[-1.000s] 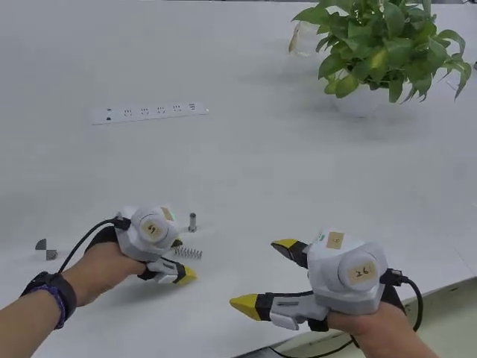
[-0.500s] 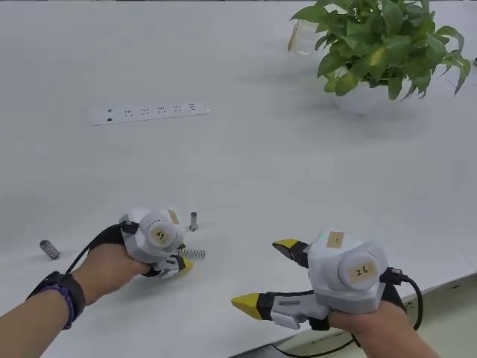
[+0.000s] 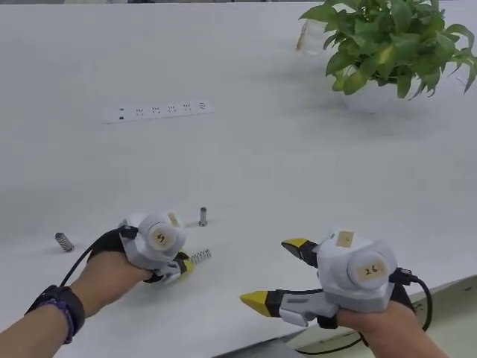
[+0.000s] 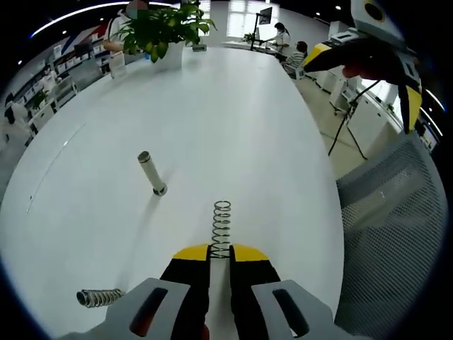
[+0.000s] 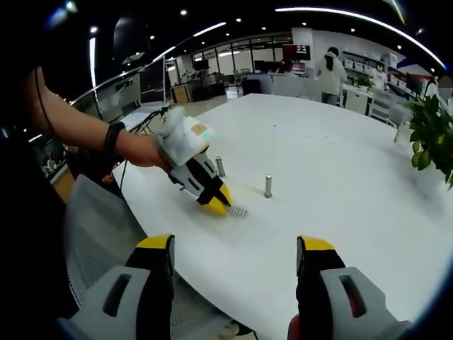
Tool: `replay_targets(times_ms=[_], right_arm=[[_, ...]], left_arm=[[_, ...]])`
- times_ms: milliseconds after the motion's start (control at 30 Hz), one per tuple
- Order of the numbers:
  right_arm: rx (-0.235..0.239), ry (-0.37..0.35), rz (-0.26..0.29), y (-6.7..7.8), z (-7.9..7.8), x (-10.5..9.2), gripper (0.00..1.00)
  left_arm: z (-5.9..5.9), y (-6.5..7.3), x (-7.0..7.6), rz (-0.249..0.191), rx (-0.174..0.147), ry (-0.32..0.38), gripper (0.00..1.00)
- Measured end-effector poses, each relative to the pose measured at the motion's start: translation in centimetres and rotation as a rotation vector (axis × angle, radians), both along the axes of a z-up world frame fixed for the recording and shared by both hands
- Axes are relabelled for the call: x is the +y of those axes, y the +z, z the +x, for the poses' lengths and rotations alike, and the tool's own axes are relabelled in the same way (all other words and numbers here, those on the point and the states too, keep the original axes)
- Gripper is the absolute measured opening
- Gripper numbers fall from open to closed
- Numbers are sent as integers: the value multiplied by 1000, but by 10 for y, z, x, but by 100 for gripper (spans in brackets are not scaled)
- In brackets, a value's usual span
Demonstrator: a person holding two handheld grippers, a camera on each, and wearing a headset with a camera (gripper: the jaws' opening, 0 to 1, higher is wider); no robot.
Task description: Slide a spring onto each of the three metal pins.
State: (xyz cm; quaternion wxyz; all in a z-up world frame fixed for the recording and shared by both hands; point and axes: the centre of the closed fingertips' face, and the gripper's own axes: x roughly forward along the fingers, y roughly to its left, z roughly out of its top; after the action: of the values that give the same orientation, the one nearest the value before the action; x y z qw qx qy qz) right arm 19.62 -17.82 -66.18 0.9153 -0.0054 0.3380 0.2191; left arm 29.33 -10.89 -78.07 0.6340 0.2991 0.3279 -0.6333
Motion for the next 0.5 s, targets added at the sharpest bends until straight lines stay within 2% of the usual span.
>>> replay_targets(times_ms=[67, 133, 333, 500], right_arm=[[1, 4, 0, -1, -1, 2, 69], [1, 6, 2, -2, -1, 4, 69], [4, 23, 8, -3, -3, 11, 69], [4, 37, 5, -3, -4, 15, 69]], left_arm=[[-1, 7, 7, -20, 11, 26, 2], [-2, 10, 14, -30, 8, 38, 2], [-3, 15, 35, -26, -7, 51, 2], [-5, 22, 46, -34, -15, 58, 2]])
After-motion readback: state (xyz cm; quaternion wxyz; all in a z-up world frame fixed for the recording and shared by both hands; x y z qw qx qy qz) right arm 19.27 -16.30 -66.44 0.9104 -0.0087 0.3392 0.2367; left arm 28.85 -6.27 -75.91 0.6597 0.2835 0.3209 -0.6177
